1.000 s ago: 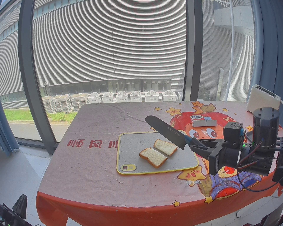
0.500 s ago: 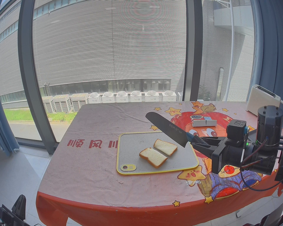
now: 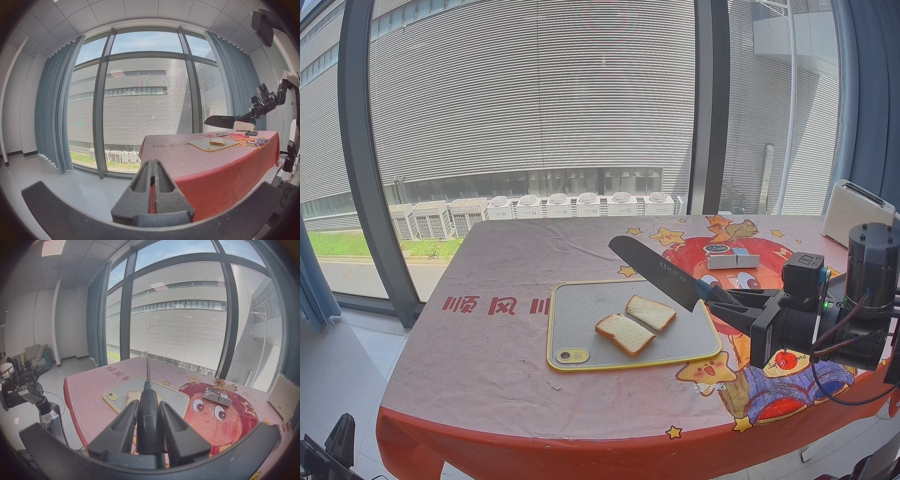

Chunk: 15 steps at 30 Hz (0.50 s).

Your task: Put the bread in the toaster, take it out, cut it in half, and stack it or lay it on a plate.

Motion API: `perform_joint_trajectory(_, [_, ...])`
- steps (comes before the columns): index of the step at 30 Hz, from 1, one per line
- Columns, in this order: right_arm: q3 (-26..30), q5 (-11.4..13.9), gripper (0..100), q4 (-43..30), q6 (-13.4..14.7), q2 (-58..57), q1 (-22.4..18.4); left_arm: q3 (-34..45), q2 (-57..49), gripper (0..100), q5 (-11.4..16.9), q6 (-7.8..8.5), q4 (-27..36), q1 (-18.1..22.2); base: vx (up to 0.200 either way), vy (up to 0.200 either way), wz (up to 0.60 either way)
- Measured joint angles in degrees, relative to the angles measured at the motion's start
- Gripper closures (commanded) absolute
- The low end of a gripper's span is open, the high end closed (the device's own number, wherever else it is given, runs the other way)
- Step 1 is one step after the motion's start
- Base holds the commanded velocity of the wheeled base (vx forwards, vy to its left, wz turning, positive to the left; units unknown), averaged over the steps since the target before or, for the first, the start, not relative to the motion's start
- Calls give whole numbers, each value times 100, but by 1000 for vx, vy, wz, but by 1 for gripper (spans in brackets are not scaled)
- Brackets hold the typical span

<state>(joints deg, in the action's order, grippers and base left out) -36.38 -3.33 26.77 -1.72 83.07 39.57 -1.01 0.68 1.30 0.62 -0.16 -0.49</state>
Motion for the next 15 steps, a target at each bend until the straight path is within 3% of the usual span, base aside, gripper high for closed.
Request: perform_joint_trajectory(15, [7, 5, 100, 152, 38, 1, -5, 0, 0, 100, 2, -2, 0, 0, 0, 0, 0])
